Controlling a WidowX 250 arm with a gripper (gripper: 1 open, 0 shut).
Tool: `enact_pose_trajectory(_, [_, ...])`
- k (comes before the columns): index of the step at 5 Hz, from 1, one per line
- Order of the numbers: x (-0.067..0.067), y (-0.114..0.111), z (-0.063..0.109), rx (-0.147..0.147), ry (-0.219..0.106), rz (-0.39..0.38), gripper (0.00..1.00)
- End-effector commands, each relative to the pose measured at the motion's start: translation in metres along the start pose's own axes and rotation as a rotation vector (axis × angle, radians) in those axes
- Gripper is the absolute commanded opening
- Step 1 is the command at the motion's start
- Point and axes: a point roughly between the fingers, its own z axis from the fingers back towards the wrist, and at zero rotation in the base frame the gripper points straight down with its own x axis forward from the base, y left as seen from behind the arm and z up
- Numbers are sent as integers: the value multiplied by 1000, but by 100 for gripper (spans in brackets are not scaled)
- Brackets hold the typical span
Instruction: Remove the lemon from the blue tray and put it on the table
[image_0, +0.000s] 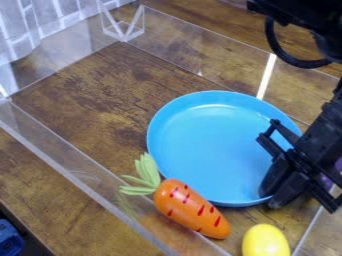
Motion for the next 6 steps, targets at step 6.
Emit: enact_pose_trajectory(6, [-1, 11, 15, -30, 6, 17, 0])
